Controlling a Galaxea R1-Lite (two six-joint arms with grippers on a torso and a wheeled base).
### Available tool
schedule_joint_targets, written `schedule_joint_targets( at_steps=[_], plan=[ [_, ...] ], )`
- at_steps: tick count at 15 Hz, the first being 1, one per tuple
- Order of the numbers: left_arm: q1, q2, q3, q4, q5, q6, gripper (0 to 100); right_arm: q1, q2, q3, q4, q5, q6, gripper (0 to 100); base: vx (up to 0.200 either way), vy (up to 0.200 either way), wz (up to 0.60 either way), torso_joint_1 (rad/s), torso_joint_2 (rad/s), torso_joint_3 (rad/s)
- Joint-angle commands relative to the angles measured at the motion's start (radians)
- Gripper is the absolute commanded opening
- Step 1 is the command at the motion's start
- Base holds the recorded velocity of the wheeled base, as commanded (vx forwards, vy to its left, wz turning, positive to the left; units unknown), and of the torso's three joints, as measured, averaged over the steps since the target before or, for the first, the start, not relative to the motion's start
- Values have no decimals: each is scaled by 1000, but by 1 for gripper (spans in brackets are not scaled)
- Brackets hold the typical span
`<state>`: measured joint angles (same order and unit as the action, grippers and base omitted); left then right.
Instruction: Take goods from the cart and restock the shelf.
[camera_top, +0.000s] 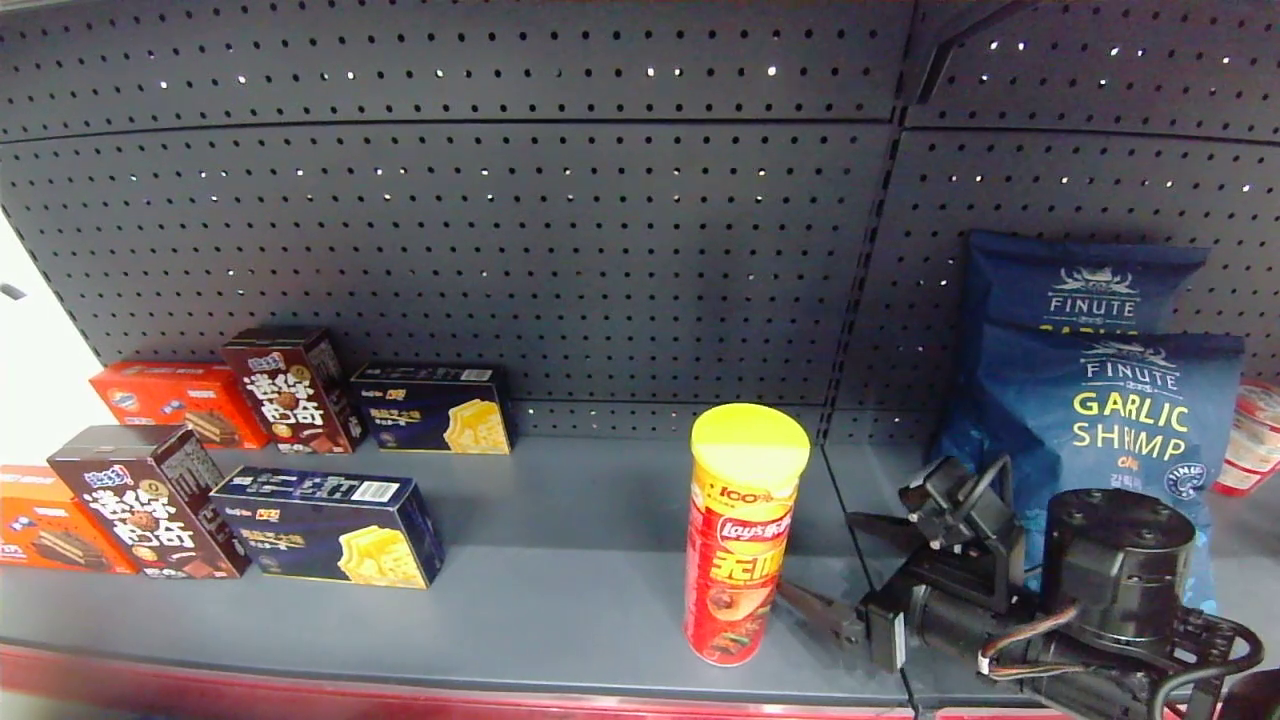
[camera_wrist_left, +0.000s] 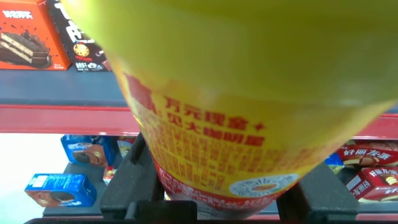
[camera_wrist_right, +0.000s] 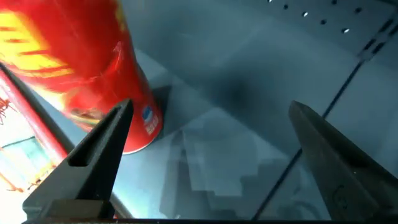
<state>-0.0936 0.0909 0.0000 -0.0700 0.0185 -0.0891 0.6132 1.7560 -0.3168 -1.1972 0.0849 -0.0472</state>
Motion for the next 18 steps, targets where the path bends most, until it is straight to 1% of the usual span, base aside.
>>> schedule_joint_targets(
  at_steps=[1,3,6,9,13,14,16,17,18],
  plan=[
    [0,0,0,-1,0,-1,0,5,46,-5,-2,1,0,100,0,0,0,0,0,0],
    [0,0,0,-1,0,-1,0,7,56,-7,-2,3,-2,100,0,0,0,0,0,0],
    [0,1,0,-2,0,-14,0,14,63,-5,-4,4,-22,100,0,0,0,0,0,0],
    [0,0,0,-2,0,-14,0,28,62,-5,-4,4,-23,100,0,0,0,0,0,0],
    [0,1,0,-2,0,-14,0,72,37,10,-5,-2,-23,100,0,0,0,0,0,0],
    [0,1,0,-2,0,-14,0,74,19,16,-5,-4,-22,100,0,0,0,0,0,0],
    [2,0,0,-2,0,-12,0,59,-66,36,-5,-40,-11,100,0,0,0,0,0,0],
    [2,0,0,-1,4,-9,0,26,-174,74,4,-68,12,100,0,0,0,0,0,0],
    [2,0,0,-21,3,-6,0,19,-253,111,27,-74,15,100,0,0,0,0,0,0]
  ],
)
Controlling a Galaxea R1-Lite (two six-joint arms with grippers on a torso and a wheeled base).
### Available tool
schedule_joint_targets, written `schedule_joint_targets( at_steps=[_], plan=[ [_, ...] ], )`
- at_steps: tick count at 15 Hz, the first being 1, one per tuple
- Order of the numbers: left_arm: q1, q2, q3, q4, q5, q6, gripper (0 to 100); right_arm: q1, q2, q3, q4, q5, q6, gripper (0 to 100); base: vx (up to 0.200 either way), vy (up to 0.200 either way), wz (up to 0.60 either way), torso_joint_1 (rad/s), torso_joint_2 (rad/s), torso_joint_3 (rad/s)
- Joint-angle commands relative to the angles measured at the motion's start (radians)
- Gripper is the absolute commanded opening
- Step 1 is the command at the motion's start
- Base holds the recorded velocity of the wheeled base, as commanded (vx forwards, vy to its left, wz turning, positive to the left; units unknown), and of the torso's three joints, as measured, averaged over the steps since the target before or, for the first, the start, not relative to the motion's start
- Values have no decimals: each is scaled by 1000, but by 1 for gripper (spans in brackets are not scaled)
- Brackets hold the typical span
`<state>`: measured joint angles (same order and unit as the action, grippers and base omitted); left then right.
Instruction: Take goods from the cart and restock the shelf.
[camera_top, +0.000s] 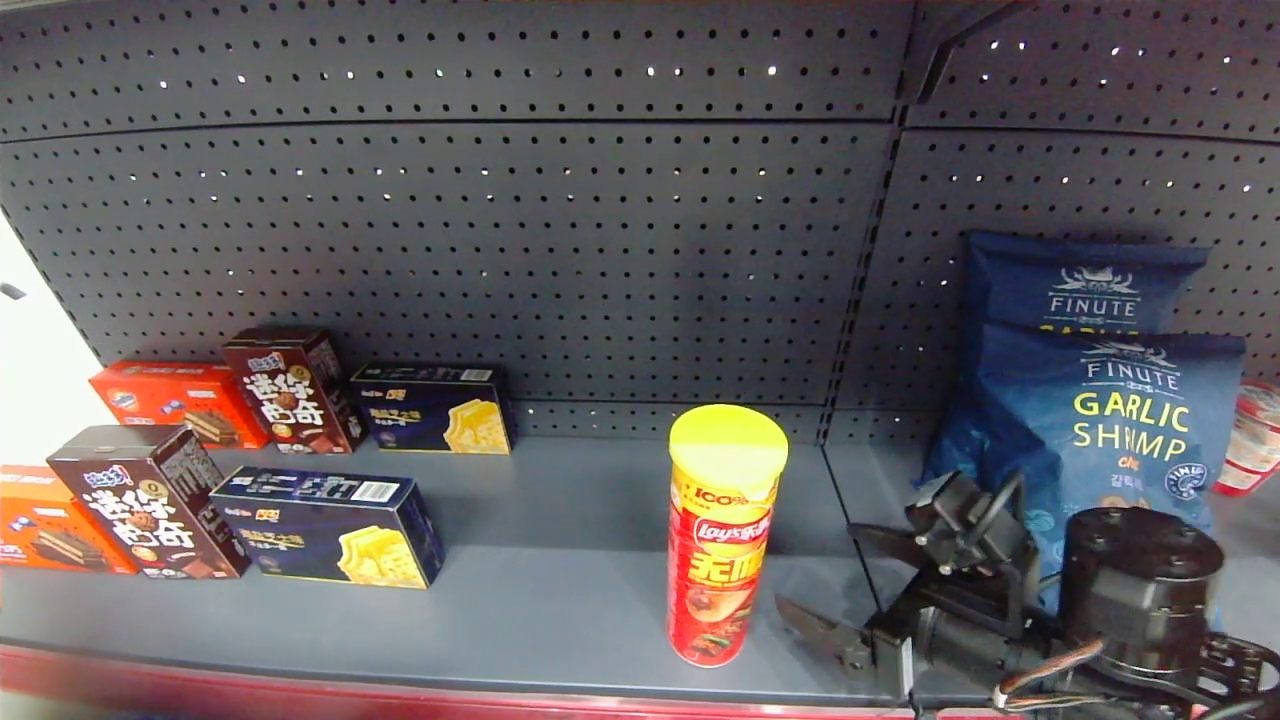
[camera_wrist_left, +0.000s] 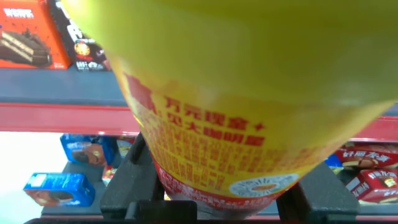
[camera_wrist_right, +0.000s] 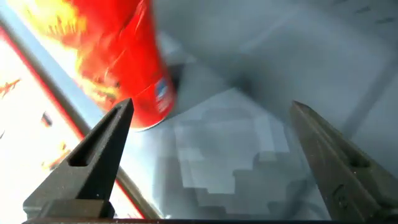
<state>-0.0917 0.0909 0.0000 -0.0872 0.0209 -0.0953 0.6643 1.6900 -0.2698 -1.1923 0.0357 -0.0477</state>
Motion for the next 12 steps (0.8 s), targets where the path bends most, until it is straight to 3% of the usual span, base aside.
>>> schedule_joint_targets(
  at_steps=[1,2,3,4,5,6,7,8,9,12],
  plan=[
    [0,0,-8,-25,-4,3,0,-32,-265,98,83,-27,15,100,0,0,0,0,0,0],
    [0,0,-8,-28,-4,3,0,-32,-273,100,89,-27,14,100,0,0,0,0,0,0],
    [0,0,-63,-29,-38,25,0,-18,-447,57,343,-30,14,100,0,0,0,0,0,0],
    [-2,0,-97,-19,-61,25,0,-9,-523,1,479,-40,14,100,0,0,0,0,0,0],
    [-6,4,-186,58,-102,25,0,37,-642,-97,718,-71,15,100,0,0,0,0,0,0],
    [-14,12,-253,130,-133,25,0,64,-696,-144,827,-76,15,100,0,0,0,0,0,0],
    [-25,33,-324,208,-171,23,0,78,-733,-177,896,-76,17,100,0,0,0,0,0,0],
    [-36,96,-448,340,-242,20,0,89,-753,-178,913,-82,17,100,0,0,0,0,0,0],
    [-40,162,-523,399,-302,11,0,90,-767,-169,896,-83,17,100,0,0,0,0,0,0],
    [-40,357,-620,353,-467,12,0,92,-791,-166,867,-85,20,100,0,0,0,0,0,0]
  ],
)
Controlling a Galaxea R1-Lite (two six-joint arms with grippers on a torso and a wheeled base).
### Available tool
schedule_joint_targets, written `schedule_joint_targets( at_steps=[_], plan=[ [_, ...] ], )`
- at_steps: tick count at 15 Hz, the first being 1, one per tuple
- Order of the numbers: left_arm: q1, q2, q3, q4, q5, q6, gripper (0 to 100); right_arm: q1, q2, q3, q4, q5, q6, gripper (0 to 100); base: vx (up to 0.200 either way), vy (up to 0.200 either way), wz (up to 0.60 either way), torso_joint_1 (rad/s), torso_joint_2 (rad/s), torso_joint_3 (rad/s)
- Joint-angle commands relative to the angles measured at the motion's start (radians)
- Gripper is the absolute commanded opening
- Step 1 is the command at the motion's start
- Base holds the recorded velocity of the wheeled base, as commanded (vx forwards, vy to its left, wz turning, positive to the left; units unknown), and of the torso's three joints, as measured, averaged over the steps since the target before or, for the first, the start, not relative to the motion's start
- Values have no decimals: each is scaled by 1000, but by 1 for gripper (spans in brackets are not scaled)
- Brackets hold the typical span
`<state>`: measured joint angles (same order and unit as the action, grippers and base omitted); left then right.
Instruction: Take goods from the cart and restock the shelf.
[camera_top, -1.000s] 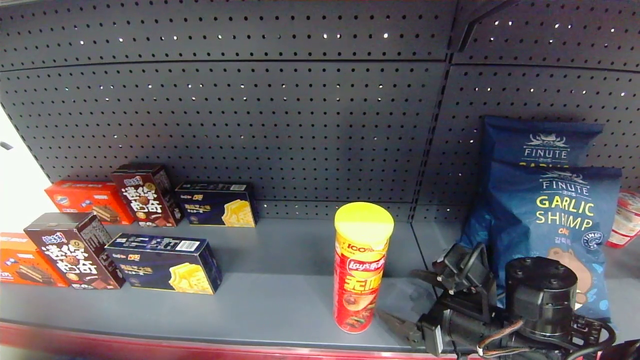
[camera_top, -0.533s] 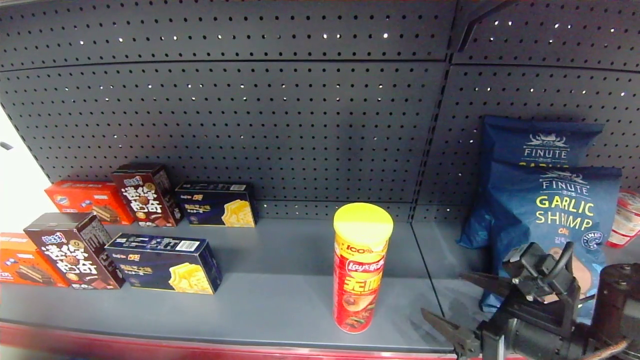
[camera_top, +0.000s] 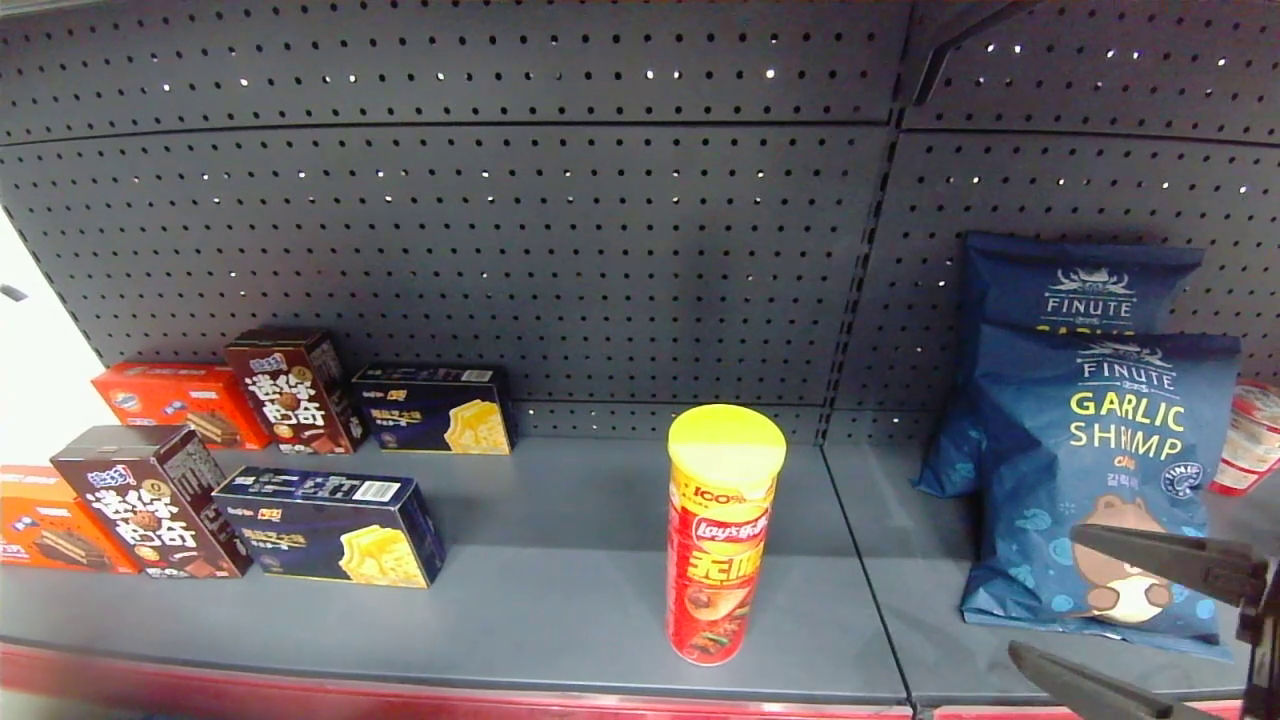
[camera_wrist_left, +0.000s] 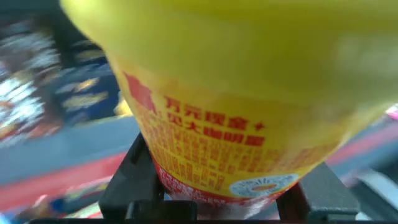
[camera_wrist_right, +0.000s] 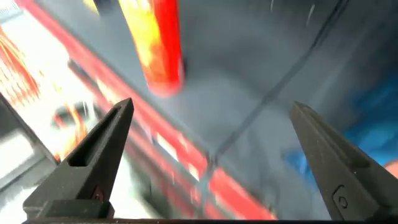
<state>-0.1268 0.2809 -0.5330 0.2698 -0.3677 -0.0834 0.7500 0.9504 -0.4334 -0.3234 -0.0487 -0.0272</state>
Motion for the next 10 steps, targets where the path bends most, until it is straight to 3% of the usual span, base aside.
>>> schedule_joint_targets(
  at_steps=[1,3,6,8,9,10],
  plan=[
    [-7,221,-91,-43,-112,11,0,6,-65,7,-3,0,-2,100,0,0,0,0,0,0],
    [-36,393,-73,-192,-172,50,0,9,-121,73,-5,0,-7,100,0,0,0,0,0,0],
    [-70,561,-82,-288,-154,90,0,6,-203,139,1,-10,-8,100,0,0,0,0,0,0],
    [-76,718,-85,-336,-135,205,0,5,-254,159,3,-68,-8,100,0,0,0,0,0,0],
    [-86,801,-99,-414,-131,232,0,-3,-262,159,6,-71,-5,100,0,0,0,0,0,0],
    [-97,830,-110,-437,-129,231,0,-1,-265,159,10,-71,-5,100,0,0,0,0,0,0]
  ],
)
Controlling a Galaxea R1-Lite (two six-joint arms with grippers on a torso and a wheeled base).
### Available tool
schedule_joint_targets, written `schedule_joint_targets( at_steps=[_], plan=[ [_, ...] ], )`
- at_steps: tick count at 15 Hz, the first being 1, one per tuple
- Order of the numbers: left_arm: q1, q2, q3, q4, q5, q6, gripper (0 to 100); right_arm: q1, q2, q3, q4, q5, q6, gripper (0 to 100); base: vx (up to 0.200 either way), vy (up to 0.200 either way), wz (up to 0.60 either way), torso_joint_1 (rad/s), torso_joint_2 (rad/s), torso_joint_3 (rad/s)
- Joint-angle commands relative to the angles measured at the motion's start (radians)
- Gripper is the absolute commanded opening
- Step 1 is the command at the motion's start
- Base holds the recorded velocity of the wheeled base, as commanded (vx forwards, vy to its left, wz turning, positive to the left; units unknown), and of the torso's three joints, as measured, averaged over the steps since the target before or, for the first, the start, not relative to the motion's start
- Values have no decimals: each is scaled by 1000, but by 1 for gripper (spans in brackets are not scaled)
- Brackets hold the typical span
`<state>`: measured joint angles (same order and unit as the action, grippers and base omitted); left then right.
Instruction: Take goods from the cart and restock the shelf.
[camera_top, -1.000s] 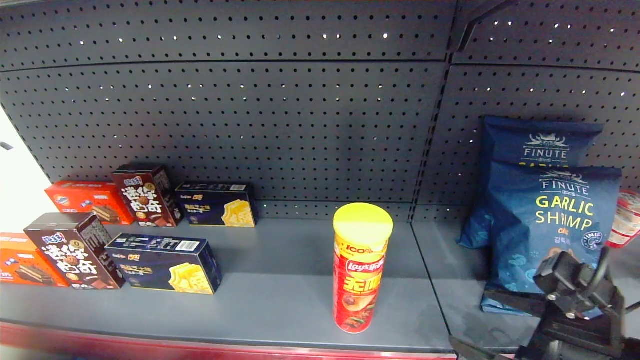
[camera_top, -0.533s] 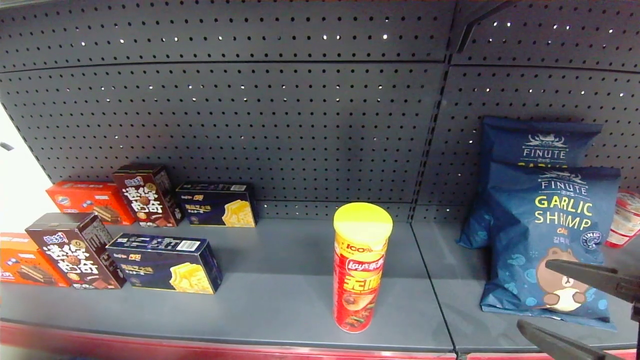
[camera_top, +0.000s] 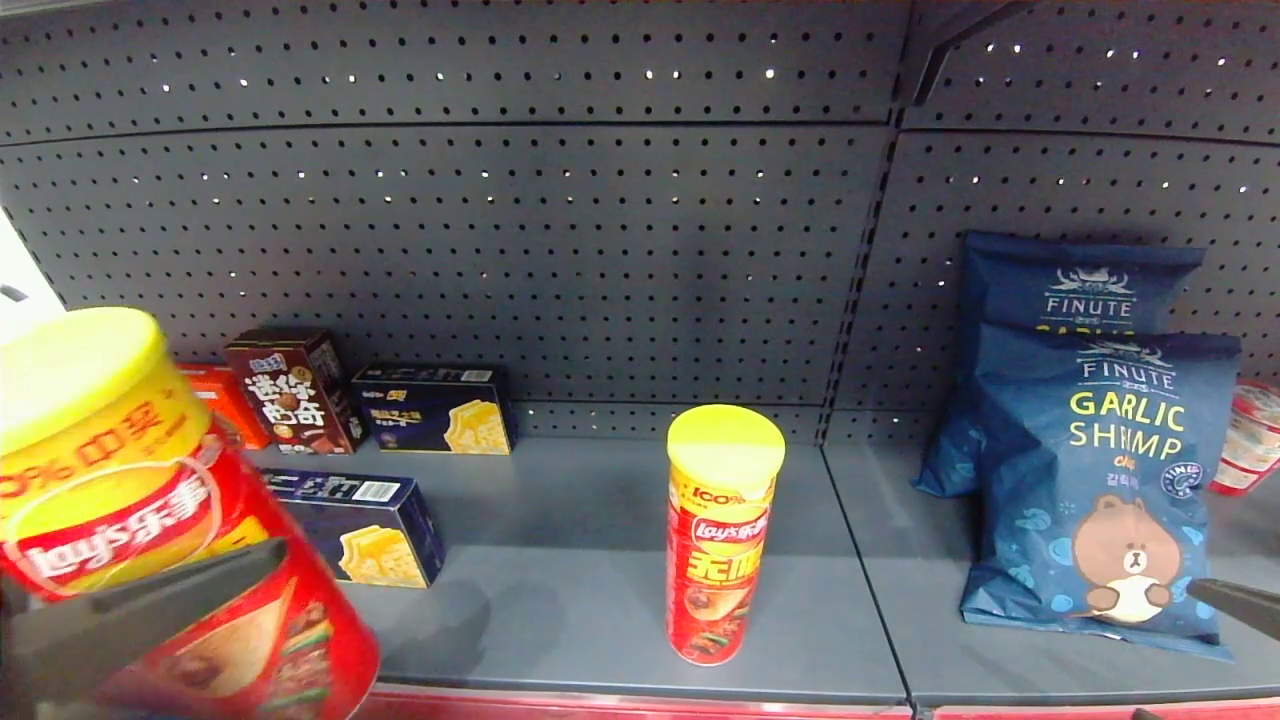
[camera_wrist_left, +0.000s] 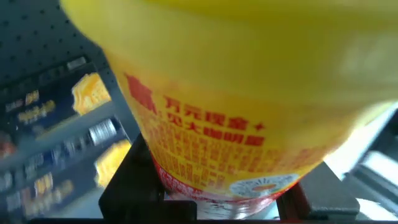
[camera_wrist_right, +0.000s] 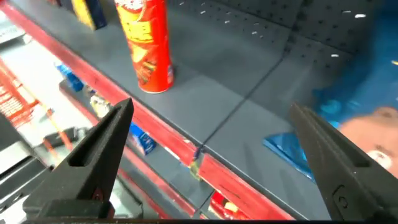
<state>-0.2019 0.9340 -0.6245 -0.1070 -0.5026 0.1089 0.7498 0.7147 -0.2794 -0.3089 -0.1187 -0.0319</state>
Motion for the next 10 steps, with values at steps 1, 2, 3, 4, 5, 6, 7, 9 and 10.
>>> schedule_joint_targets(
  at_steps=[1,2,3,4,5,6,7,9,10],
  plan=[
    [-45,272,-87,-83,22,38,0,-1,-31,14,19,2,3,100,0,0,0,0,0,0],
    [-59,338,-146,-86,25,38,0,-1,-31,26,22,2,3,100,0,0,0,0,0,0],
    [-60,342,-150,-86,25,38,0,-1,-31,28,22,2,4,100,0,0,0,0,0,0],
    [-97,450,-265,-76,29,29,0,-1,-27,32,22,2,29,100,0,0,0,0,0,0],
    [-114,500,-305,-89,25,23,0,-1,-26,32,22,2,32,100,0,0,0,0,0,0],
    [-120,542,-336,-91,21,20,0,-1,-27,34,22,2,32,100,0,0,0,0,0,0],
    [-132,608,-382,-92,19,20,0,-1,-29,34,22,2,32,100,0,0,0,0,0,0],
    [-139,721,-457,-129,15,18,0,-4,-32,32,22,1,33,100,0,0,0,0,0,0],
    [-139,761,-474,-155,15,18,0,-9,-31,34,22,1,33,100,0,0,0,0,0,0]
  ],
)
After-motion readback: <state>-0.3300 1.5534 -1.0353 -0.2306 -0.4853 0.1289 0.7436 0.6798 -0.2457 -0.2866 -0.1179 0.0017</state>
